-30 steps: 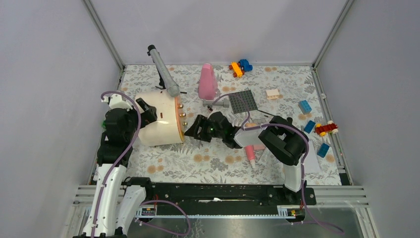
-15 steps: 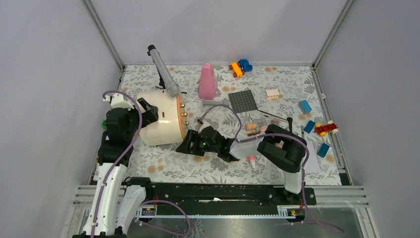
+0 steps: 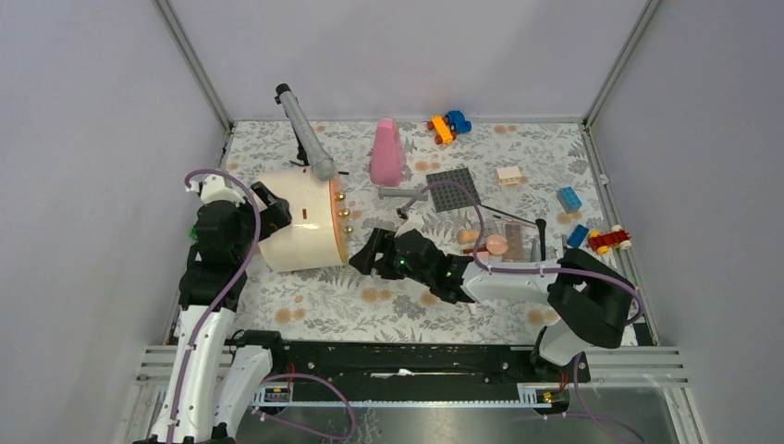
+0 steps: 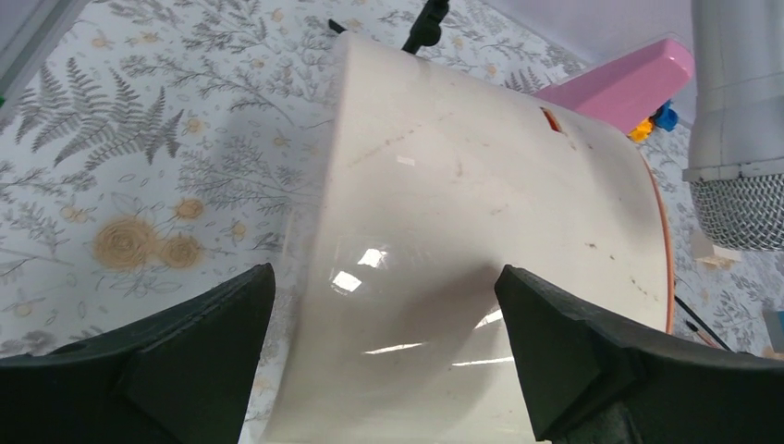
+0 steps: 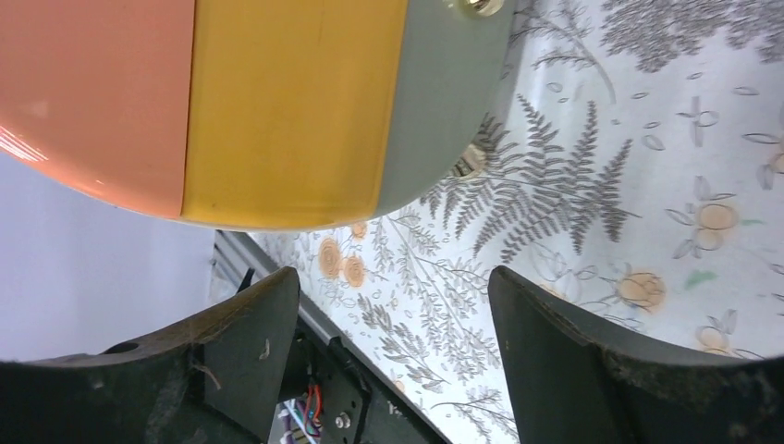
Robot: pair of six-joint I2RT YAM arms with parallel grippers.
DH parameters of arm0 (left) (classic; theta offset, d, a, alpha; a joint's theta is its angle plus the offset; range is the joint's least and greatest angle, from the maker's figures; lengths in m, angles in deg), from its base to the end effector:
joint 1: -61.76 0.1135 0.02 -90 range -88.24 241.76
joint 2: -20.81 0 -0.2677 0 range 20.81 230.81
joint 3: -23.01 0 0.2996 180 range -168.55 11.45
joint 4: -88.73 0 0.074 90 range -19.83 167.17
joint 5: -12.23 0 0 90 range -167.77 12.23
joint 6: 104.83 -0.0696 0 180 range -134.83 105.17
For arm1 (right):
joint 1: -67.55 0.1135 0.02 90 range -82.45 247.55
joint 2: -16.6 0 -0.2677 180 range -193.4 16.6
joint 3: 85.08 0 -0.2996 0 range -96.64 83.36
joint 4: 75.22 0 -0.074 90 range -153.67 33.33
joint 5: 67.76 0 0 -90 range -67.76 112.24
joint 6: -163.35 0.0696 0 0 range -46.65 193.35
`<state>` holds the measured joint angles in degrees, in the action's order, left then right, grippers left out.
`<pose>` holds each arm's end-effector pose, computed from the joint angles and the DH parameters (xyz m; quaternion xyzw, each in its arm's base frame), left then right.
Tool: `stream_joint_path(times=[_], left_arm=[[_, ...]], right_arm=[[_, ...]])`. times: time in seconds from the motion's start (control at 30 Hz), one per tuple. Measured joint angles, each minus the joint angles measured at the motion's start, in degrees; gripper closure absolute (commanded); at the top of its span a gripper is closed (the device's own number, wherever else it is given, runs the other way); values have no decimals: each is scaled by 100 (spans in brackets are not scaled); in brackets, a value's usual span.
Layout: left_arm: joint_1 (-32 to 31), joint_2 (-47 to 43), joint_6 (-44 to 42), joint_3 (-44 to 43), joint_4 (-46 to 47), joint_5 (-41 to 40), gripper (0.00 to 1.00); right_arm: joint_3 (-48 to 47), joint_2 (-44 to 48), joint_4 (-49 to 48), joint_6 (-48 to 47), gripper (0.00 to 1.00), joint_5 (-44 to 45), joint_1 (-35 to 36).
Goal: Organize the makeup
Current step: Move the storage box to the center of the board.
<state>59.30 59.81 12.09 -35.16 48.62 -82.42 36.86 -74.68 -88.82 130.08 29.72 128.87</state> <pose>0.2289 -0.0042 0.3291 -0.1968 0.7996 -0.1113 0.5563 0.2053 0.3565 0.1690 0.0049 0.8164 0.4656 0.3417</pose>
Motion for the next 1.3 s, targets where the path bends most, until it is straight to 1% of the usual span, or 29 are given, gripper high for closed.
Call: stream_joint_path(times=[0.1,0.2,0.4,0.47,0.6,0.83,1.13,1.3], left_arm=[[0,61,31,-247,-295,-168,1],[0,223,61,-494,-391,-284,1],[7,658,122,-741,-264,-409,1],[20,857,138,-741,-214,-407,1],[61,1130,157,-741,-2,-345,1],[87,1438,151,-741,334,-68,1],[210,1512,-85,-739,474,59,1],[219,1508,-190,-686,608,216,1]], right_arm=[[70,188,208,-98,17,144,-74],[83,243,304,-149,17,153,-295],[57,243,328,-262,16,-17,-730],[-57,214,345,-313,17,-138,-824],[-588,-87,238,-396,21,-483,-872],[-949,-586,-7,-402,24,-929,-793],[-981,-728,4,-442,24,-815,-219],[-898,-730,-2,-409,23,-811,-105]])
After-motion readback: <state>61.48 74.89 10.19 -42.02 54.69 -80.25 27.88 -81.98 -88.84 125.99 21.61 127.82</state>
